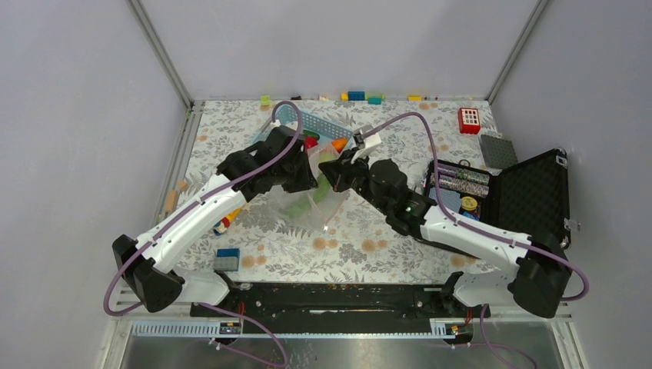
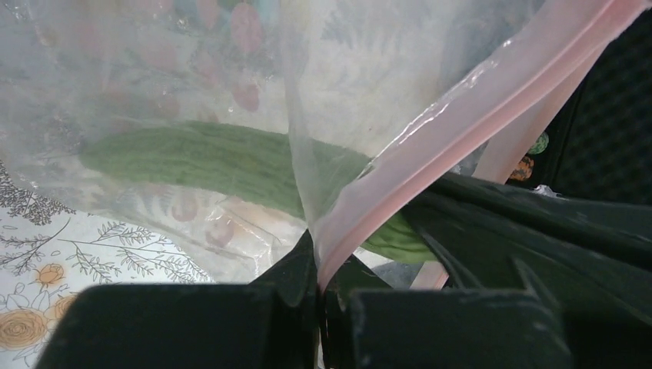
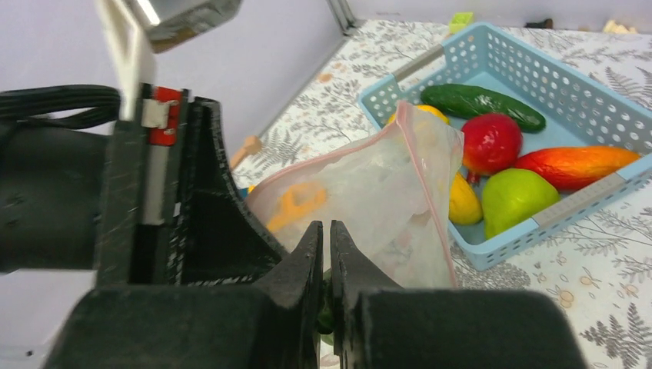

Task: Place the food in the zip-top bag and seal the zipper
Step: Place the fake vegetable in the zipper food storage bag.

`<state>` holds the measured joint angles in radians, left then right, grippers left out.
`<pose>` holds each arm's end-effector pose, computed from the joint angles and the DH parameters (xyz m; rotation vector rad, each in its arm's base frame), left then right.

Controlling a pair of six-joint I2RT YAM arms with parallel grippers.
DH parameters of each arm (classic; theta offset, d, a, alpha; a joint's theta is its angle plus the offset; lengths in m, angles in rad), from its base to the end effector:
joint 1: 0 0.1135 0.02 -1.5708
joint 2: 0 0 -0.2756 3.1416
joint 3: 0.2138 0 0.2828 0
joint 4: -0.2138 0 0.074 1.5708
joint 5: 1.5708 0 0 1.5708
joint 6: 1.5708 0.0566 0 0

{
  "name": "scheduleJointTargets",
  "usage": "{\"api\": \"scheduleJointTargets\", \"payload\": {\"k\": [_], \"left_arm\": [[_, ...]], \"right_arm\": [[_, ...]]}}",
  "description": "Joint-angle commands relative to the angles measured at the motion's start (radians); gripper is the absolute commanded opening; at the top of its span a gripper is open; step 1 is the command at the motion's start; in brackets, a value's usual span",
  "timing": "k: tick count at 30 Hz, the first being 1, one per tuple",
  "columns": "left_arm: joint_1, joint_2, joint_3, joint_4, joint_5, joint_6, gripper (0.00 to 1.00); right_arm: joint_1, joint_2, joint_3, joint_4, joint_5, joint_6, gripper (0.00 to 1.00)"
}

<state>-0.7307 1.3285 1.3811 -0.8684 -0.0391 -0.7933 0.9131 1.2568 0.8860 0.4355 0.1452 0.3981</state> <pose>0.2369 -0.2094 0.3604 -0.0973 2.4912 -0.6472 0.2167 0.2672 0.3398 -0.2832 1.5558 0.9346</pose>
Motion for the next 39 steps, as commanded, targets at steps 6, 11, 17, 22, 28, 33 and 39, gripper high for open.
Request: {"api": "scheduleJointTargets", "payload": {"k": [6, 11, 17, 22, 28, 33, 39], "left_arm": [[-0.056, -0.062, 0.056, 0.085, 0.008, 0.051, 0.0], [-0.075, -0.111, 0.024, 0.082, 0.01, 0.07, 0.0], [-0.072, -0.168, 0.005, -0.007, -0.159, 0.025, 0.0], [-0.04, -0.159, 0.015, -0.084, -0.267, -0.001, 0.0], [0.015, -0.163, -0.028, -0.107, -0.314, 0.0, 0.0], [0.062, -0.192, -0.075, -0.114, -0.421, -0.023, 0.0], [0.1, -0.193, -0.093, -0.08, -0.478, -0.021, 0.0]], "right_arm": [[0.044, 0.124, 0.188, -0.221, 0.242, -0.002, 0.1], [0.044, 0.153, 0.273, -0.301, 0.222, -0.013, 0.24], [0.044, 0.09, 0.335, -0.397, 0.083, -0.094, 0.6], [0.044, -0.033, 0.326, -0.458, -0.12, -0.169, 1.0], [0.043, -0.166, 0.255, -0.51, -0.093, -0.174, 1.0], [0.016, -0.169, 0.214, -0.523, 0.116, -0.15, 1.0], [-0.193, 0.114, 0.378, -0.597, -0.033, -0.12, 1.0]]}}
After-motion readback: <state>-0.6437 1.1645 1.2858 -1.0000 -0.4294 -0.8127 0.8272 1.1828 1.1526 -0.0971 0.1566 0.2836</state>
